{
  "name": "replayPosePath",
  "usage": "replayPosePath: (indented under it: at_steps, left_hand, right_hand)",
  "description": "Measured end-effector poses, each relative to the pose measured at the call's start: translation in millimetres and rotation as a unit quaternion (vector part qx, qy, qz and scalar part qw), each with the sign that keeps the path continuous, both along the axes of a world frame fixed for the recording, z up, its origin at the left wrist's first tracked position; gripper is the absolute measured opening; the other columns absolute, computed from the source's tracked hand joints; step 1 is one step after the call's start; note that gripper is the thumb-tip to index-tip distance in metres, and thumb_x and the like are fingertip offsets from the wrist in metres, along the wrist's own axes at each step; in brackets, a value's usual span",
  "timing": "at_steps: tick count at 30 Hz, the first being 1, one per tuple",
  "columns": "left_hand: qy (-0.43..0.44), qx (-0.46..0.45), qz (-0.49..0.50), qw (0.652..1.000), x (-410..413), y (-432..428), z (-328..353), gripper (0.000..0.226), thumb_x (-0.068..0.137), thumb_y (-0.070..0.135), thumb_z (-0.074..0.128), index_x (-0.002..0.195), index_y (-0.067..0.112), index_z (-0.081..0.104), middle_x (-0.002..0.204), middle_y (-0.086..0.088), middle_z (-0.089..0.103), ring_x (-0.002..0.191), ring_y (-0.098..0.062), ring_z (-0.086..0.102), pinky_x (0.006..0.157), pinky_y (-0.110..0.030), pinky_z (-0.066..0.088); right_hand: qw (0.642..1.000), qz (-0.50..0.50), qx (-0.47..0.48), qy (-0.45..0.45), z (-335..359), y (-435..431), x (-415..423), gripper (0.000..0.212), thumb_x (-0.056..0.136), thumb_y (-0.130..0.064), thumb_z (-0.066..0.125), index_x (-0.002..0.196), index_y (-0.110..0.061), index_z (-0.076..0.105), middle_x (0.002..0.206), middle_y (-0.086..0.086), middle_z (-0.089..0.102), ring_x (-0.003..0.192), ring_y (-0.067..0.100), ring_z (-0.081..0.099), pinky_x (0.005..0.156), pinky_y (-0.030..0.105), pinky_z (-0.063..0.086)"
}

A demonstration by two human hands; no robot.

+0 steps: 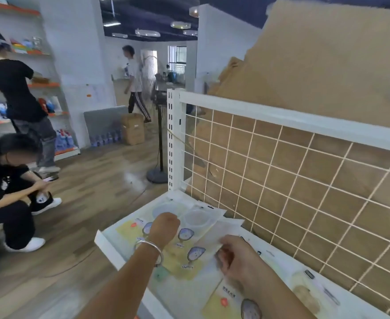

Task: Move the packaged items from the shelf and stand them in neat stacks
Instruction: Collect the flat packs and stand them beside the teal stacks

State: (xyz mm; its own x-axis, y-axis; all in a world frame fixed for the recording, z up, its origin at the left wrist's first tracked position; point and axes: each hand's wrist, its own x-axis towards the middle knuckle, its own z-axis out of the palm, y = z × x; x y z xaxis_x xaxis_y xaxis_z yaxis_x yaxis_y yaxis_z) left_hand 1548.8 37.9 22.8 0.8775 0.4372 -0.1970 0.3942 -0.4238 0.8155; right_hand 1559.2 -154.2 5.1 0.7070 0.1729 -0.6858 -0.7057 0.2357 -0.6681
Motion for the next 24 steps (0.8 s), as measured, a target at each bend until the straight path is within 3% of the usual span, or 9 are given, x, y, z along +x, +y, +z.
replayPosePath:
  at_steps: [2,4,7,9,12,15,17,21,24]
  left_hand:
    - [0.037,0.0,-0.032,0.999,8.5,4.9,0.0,0.033,0.095,0.002,0.04,0.12,-0.006,0.058,0.101,-0.009,0.064,0.079,-0.009,0.056,0.067,-0.007,0.044]
    - [0.078,0.118,-0.131,0.981,18.8,10.7,-5.9,0.033,0.096,-0.002,0.033,0.12,-0.005,0.056,0.116,-0.016,0.061,0.11,-0.029,0.057,0.092,-0.028,0.043]
    - [0.103,0.153,-0.137,0.973,34.4,17.8,-17.3,0.025,0.096,0.014,0.041,0.112,0.006,0.059,0.109,-0.011,0.061,0.119,-0.031,0.052,0.089,-0.027,0.042]
    - [0.097,0.197,-0.14,0.966,39.7,21.7,-21.3,0.034,0.093,0.027,0.049,0.121,0.009,0.054,0.123,-0.008,0.057,0.122,-0.026,0.05,0.095,-0.027,0.038]
    - [0.099,0.182,-0.136,0.969,52.4,19.7,-23.0,0.039,0.09,0.034,0.053,0.118,0.007,0.054,0.123,-0.009,0.057,0.114,-0.027,0.055,0.095,-0.031,0.04]
    - [0.101,0.155,-0.152,0.971,64.5,14.2,-22.3,0.024,0.086,0.032,0.056,0.079,0.01,0.057,0.088,-0.007,0.065,0.079,-0.023,0.06,0.074,-0.03,0.045]
    - [0.109,0.142,-0.16,0.971,71.5,11.4,-22.6,0.026,0.084,0.035,0.059,0.069,0.015,0.053,0.073,-0.001,0.061,0.069,-0.019,0.057,0.074,-0.029,0.045]
    - [0.128,0.273,-0.215,0.929,78.1,2.8,-25.8,0.05,0.083,0.054,0.053,0.111,0.014,0.061,0.113,-0.005,0.065,0.108,-0.025,0.059,0.095,-0.034,0.045]
    - [0.118,0.31,-0.231,0.915,81.2,-5.2,-26.1,0.05,0.087,0.052,0.049,0.115,0.011,0.058,0.117,-0.007,0.062,0.113,-0.025,0.055,0.095,-0.033,0.043]
  right_hand:
    - [0.996,0.023,-0.067,-0.053,2.3,4.6,3.8,0.023,0.085,-0.006,0.052,0.062,-0.009,0.049,0.042,0.006,0.047,0.044,0.019,0.036,0.037,0.016,0.021]
    - [0.989,0.044,-0.109,-0.092,1.9,7.3,4.5,0.025,0.087,-0.01,0.051,0.063,-0.008,0.05,0.039,0.007,0.044,0.042,0.018,0.032,0.04,0.016,0.016]
    - [0.982,0.046,-0.147,-0.108,-2.2,9.2,7.3,0.027,0.088,-0.012,0.058,0.063,-0.009,0.048,0.037,0.005,0.04,0.032,0.015,0.03,0.042,0.015,0.015]
    - [0.975,0.046,-0.182,-0.123,-4.7,9.5,10.3,0.029,0.085,-0.013,0.063,0.062,-0.009,0.046,0.038,0.004,0.038,0.029,0.014,0.029,0.041,0.016,0.017]
    - [0.964,0.028,-0.221,-0.144,-5.6,6.8,16.3,0.027,0.081,-0.01,0.065,0.063,-0.006,0.046,0.042,0.007,0.037,0.029,0.015,0.029,0.042,0.019,0.02]
    - [0.956,0.025,-0.248,-0.151,-3.5,4.8,19.5,0.017,0.08,-0.008,0.065,0.07,-0.003,0.052,0.051,0.009,0.044,0.037,0.019,0.038,0.043,0.021,0.025]
    - [0.952,0.035,-0.266,-0.148,-3.6,3.6,19.5,0.014,0.079,-0.009,0.064,0.076,-0.003,0.051,0.058,0.012,0.046,0.04,0.02,0.039,0.042,0.021,0.026]
    - [0.949,0.037,-0.279,-0.146,0.5,-2.6,17.9,0.016,0.079,-0.008,0.064,0.07,-0.005,0.051,0.059,0.011,0.05,0.038,0.02,0.04,0.039,0.018,0.025]
    - [0.95,0.024,-0.275,-0.143,3.5,-8.1,15.7,0.029,0.08,-0.005,0.062,0.056,-0.01,0.047,0.043,0.003,0.043,0.033,0.018,0.036,0.038,0.018,0.023]
